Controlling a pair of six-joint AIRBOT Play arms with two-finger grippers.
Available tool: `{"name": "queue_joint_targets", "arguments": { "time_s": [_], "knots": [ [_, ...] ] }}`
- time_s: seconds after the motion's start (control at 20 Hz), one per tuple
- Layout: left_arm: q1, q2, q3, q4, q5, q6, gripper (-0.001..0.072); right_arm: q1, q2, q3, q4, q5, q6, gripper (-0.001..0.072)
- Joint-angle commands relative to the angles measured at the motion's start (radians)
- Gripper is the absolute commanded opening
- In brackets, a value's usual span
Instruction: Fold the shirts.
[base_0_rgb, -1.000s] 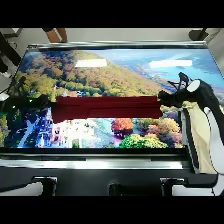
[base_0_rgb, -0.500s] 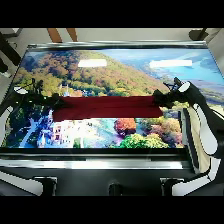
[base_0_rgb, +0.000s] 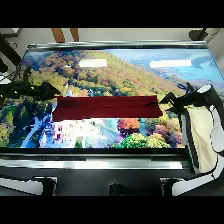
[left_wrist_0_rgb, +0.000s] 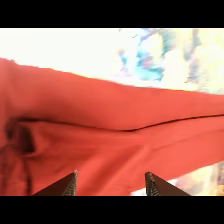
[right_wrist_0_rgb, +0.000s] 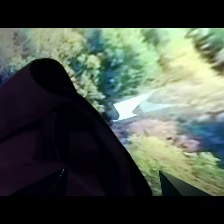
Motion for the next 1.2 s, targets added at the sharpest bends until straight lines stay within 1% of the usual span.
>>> {"name": "queue_joint_targets", "arguments": {
  "time_s": [0.0, 0.1, 0.45, 0.55, 0.6, 0.65, 0.7, 0.75, 0.8, 0.9, 0.95, 1.05, 1.1, 1.15],
  "knots": [
    [-0.007, 0.072, 0.010, -0.063, -0.016, 0.010, 0.0526, -0.023, -0.082, 0.001, 0.248, 0.036, -0.073, 0.0705],
    [-0.019, 0.101, 0.010, -0.065, -0.016, 0.010, 0.0526, -0.018, -0.112, 0.001, 0.313, 0.012, -0.075, 0.0705],
    [-0.071, 0.113, 0.009, -0.066, -0.027, 0.014, 0.0526, 0.080, -0.141, 0.001, 0.318, -0.088, -0.074, 0.0705],
    [-0.084, 0.113, 0.009, -0.066, -0.027, 0.034, 0.0526, 0.103, -0.148, 0.001, 0.315, -0.099, -0.063, 0.0675],
    [-0.090, 0.112, 0.009, -0.066, -0.027, 0.036, 0.0526, 0.114, -0.149, 0.001, 0.309, -0.111, -0.052, 0.0621],
    [-0.096, 0.112, 0.009, -0.066, -0.027, 0.036, 0.0526, 0.122, -0.149, 0.001, 0.299, -0.124, -0.048, 0.0474],
    [-0.100, 0.111, 0.009, -0.066, -0.027, 0.036, 0.0526, 0.125, -0.149, 0.001, 0.294, -0.132, -0.048, 0.0296],
    [-0.106, 0.111, 0.009, -0.066, -0.027, 0.036, 0.0525, 0.125, -0.149, 0.001, 0.293, -0.133, -0.048, 0.0053],
    [-0.112, 0.109, 0.008, -0.065, -0.027, 0.036, 0.0525, 0.125, -0.146, 0.001, 0.288, -0.133, -0.054, 0.0036],
    [-0.129, 0.103, 0.008, -0.066, -0.027, 0.036, 0.0521, 0.125, -0.117, 0.002, 0.268, -0.095, -0.091, 0.0034],
    [-0.146, 0.096, 0.001, -0.066, -0.023, 0.035, 0.0427, 0.125, -0.092, 0.002, 0.264, -0.071, -0.111, 0.0034],
    [-0.212, 0.082, -0.039, -0.066, 0.002, 0.035, 0.0148, 0.125, -0.019, 0.002, 0.264, 0.001, -0.139, 0.0034],
    [-0.259, 0.073, -0.072, -0.066, 0.034, 0.035, 0.0090, 0.127, 0.023, 0.002, 0.263, 0.032, -0.139, 0.0034],
    [-0.319, 0.064, -0.115, -0.066, 0.095, 0.035, 0.0088, 0.127, 0.072, 0.002, 0.262, 0.067, -0.138, 0.0034]
  ]
}}
